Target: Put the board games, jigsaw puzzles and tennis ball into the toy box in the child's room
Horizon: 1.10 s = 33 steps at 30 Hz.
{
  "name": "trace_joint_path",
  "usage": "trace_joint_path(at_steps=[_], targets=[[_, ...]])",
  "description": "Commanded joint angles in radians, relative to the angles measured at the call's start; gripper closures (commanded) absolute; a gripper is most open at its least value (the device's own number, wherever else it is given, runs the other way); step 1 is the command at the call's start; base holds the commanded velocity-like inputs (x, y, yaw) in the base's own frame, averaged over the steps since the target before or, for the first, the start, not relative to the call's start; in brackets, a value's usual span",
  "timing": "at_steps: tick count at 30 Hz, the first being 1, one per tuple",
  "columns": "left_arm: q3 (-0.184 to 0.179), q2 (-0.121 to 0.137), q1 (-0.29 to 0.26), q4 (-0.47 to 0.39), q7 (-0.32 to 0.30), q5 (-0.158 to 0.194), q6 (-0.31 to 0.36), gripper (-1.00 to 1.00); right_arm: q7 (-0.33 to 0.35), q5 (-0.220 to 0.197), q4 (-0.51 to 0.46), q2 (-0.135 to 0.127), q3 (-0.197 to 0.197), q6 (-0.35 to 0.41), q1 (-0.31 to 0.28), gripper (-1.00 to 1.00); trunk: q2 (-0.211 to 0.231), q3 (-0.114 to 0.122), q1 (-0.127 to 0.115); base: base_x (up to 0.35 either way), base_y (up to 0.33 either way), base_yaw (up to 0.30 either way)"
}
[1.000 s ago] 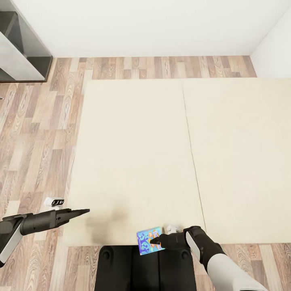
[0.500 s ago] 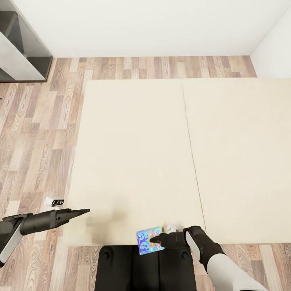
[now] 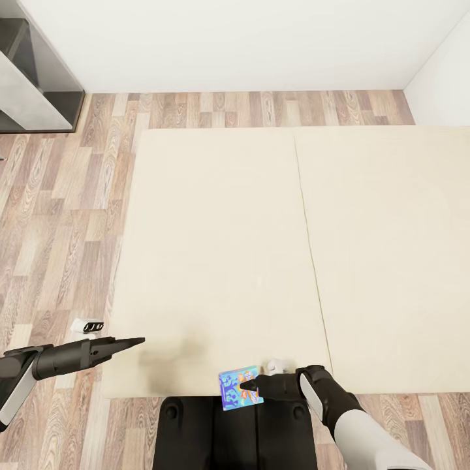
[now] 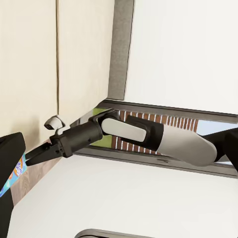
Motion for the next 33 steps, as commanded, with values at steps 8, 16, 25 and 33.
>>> trace_joint_path(at_steps=[8,16,25,33], targets=[[0.0,0.0,0.0,0.0,-0.003,0.0,0.011,-1.0,0.001,-0.001,-0.001,0.003,-0.002,0.006,0.0,-1.0,-0.002,-0.001,0.001,0.0,0.0,0.0],[0.0,0.0,0.0,0.0,-0.003,0.0,0.011,-1.0,0.001,-0.001,-0.001,0.003,-0.002,0.004,0.0,-1.0,-0.002,-0.001,0.001,0.0,0.041,0.0],[0.0,0.0,0.0,0.0,-0.003,0.0,0.011,-1.0,0.001,-0.001,-0.001,0.005,-0.001,0.004,0.0,-1.0,-0.002,-0.001,0.001,0.0,0.105,0.0],[0.0,0.0,0.0,0.0,-0.003,0.001,0.011,-1.0,0.001,0.0,-0.001,0.005,0.0,0.003,0.0,-1.0,-0.002,-0.001,0.001,0.0,0.084,0.0]])
